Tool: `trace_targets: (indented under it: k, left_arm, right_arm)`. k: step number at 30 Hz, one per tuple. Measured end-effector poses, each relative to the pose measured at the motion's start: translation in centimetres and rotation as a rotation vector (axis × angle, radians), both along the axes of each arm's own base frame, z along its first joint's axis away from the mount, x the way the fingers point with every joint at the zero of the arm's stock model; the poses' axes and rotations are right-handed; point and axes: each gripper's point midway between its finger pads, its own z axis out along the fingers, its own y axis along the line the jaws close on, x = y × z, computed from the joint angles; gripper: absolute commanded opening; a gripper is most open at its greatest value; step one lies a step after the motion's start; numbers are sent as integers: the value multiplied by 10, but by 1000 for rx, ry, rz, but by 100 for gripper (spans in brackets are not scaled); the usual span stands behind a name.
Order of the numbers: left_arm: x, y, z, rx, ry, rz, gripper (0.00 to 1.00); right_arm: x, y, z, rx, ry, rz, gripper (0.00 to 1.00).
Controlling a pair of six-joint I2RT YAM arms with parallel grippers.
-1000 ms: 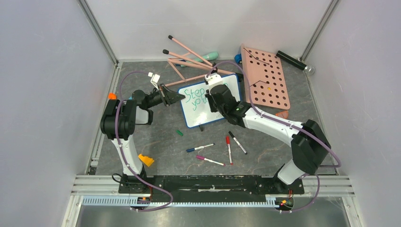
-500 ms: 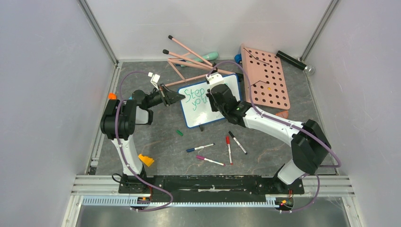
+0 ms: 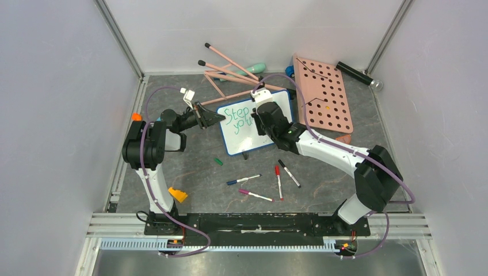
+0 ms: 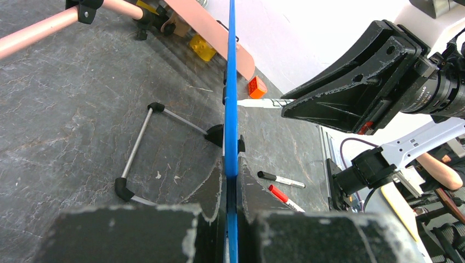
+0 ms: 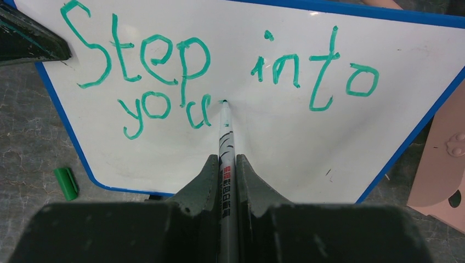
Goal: Write a sentence on the whiteboard
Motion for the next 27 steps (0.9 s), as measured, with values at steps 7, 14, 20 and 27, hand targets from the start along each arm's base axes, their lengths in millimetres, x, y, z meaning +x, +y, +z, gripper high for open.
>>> trace_targets:
  k: [7, 14, 20, 27]
  left_arm:
    - [0, 0, 0, 0, 0, 0, 2]
    - [0, 0, 0, 0, 1, 0, 2]
    - [0, 0, 0, 0, 1, 0, 2]
    - [1, 0, 0, 0, 1, 1, 2]
  right_arm:
    - [2, -2, 0, -1, -1, -8, 0]
    - [3, -4, 0, -1, 0, -11, 0]
    - [3, -4, -1, 3, 2, -7, 0]
    - [-7, -9, -15, 11, 27, -1, 0]
